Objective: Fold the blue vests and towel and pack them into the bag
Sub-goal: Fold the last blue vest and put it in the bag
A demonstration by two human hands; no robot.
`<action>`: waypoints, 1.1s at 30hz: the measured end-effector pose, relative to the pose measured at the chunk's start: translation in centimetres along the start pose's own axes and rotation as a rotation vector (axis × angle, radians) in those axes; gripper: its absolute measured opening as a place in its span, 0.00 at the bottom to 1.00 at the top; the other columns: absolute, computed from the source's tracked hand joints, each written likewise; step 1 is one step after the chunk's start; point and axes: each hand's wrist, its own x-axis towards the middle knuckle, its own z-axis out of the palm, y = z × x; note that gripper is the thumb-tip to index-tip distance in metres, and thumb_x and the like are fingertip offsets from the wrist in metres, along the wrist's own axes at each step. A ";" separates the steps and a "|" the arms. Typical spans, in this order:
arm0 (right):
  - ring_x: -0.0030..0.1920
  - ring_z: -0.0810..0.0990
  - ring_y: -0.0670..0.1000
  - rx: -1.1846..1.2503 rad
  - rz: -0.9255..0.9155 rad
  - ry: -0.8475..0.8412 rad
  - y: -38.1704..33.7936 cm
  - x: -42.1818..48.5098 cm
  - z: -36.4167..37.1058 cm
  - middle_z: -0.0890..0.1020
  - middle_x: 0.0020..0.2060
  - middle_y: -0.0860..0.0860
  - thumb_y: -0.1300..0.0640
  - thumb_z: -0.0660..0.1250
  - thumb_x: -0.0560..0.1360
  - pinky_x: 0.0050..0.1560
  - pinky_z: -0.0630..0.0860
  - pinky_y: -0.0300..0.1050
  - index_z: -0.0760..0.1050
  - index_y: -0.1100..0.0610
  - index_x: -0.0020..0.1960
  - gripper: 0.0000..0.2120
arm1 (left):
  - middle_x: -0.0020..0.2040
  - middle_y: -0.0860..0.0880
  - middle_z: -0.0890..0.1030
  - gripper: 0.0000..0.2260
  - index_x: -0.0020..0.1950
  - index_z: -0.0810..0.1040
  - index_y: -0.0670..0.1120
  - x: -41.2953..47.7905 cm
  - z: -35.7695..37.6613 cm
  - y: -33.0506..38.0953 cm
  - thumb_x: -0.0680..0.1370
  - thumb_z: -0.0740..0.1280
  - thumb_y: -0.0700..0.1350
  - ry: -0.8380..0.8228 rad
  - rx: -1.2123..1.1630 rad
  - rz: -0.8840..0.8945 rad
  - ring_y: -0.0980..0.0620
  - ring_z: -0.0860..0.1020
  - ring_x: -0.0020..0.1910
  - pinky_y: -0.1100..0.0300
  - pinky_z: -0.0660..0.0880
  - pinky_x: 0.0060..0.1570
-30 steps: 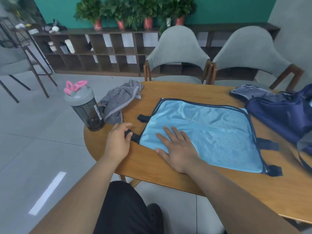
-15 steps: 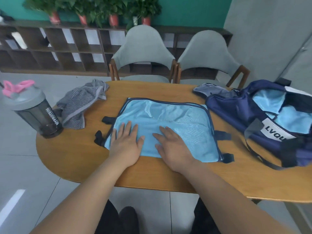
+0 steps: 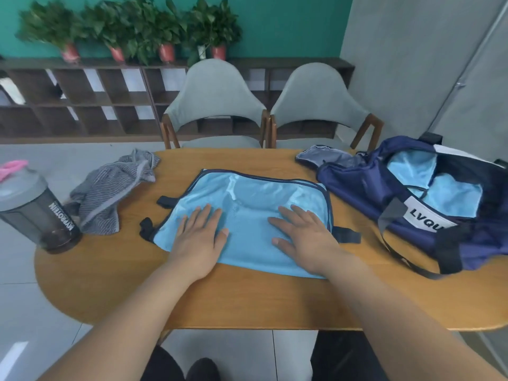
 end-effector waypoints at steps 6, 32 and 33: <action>0.84 0.36 0.55 0.056 0.161 0.009 -2.3 0.7 1.8 0.42 0.85 0.46 0.31 0.43 0.83 0.83 0.42 0.59 0.47 0.41 0.84 0.32 | 0.86 0.53 0.44 0.30 0.86 0.49 0.56 -2.4 1.2 4.0 0.86 0.46 0.65 0.016 -0.050 0.062 0.50 0.42 0.85 0.47 0.43 0.83; 0.65 0.71 0.59 0.331 0.618 0.401 6.4 1.7 0.4 0.74 0.63 0.55 0.36 0.70 0.77 0.66 0.71 0.52 0.79 0.51 0.69 0.27 | 0.80 0.59 0.64 0.26 0.80 0.67 0.55 -4.7 2.8 9.2 0.85 0.59 0.64 -0.042 -0.269 0.505 0.59 0.57 0.80 0.54 0.57 0.80; 0.65 0.72 0.59 0.349 0.627 0.402 6.5 1.8 0.4 0.74 0.62 0.55 0.36 0.71 0.76 0.65 0.71 0.51 0.79 0.50 0.67 0.26 | 0.77 0.59 0.68 0.23 0.78 0.71 0.55 -4.7 2.8 9.1 0.85 0.60 0.62 -0.002 -0.343 0.496 0.59 0.62 0.78 0.56 0.61 0.78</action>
